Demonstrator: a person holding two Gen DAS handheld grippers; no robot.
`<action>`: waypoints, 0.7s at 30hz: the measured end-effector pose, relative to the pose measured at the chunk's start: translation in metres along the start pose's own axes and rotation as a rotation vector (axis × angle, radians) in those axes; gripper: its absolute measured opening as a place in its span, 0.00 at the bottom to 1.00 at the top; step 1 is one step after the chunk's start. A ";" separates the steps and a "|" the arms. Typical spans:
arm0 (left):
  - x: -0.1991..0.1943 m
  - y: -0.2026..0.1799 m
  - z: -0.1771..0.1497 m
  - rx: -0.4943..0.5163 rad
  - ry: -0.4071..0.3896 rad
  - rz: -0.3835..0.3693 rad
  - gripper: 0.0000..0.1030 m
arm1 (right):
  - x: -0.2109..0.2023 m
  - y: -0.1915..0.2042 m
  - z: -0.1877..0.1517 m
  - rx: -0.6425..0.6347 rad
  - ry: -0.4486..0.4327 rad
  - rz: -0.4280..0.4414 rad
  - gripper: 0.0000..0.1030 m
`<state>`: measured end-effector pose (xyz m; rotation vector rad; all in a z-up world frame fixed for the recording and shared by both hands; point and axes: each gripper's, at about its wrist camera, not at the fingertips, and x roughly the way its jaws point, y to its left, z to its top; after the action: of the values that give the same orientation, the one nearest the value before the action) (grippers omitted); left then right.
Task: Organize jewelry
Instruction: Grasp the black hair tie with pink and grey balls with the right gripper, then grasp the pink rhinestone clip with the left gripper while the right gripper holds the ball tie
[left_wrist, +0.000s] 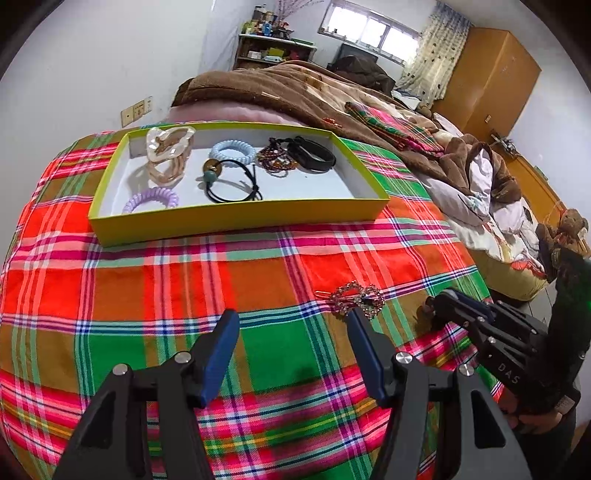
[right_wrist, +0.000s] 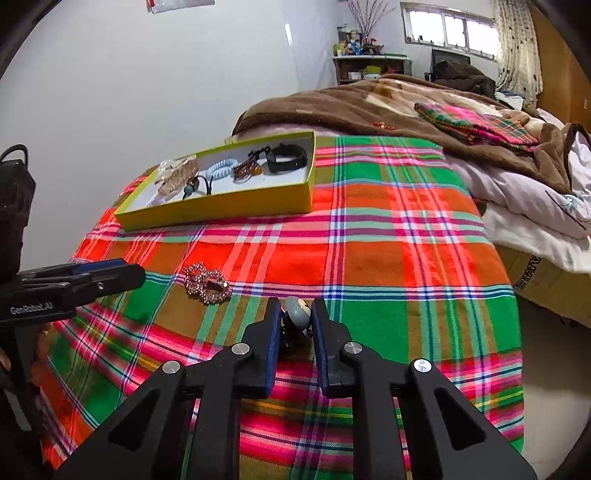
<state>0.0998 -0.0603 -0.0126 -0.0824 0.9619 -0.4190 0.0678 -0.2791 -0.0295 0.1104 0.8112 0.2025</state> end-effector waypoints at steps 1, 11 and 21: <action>0.002 -0.001 0.001 0.004 0.002 0.001 0.61 | -0.002 -0.001 0.001 0.001 -0.008 -0.001 0.17; 0.026 -0.023 0.012 0.092 0.050 -0.008 0.61 | -0.031 -0.012 0.001 0.010 -0.087 -0.039 0.17; 0.043 -0.054 0.008 0.291 0.074 0.021 0.61 | -0.043 -0.022 -0.006 0.031 -0.104 -0.026 0.17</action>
<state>0.1107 -0.1272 -0.0278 0.2083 0.9642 -0.5414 0.0376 -0.3101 -0.0072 0.1383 0.7121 0.1587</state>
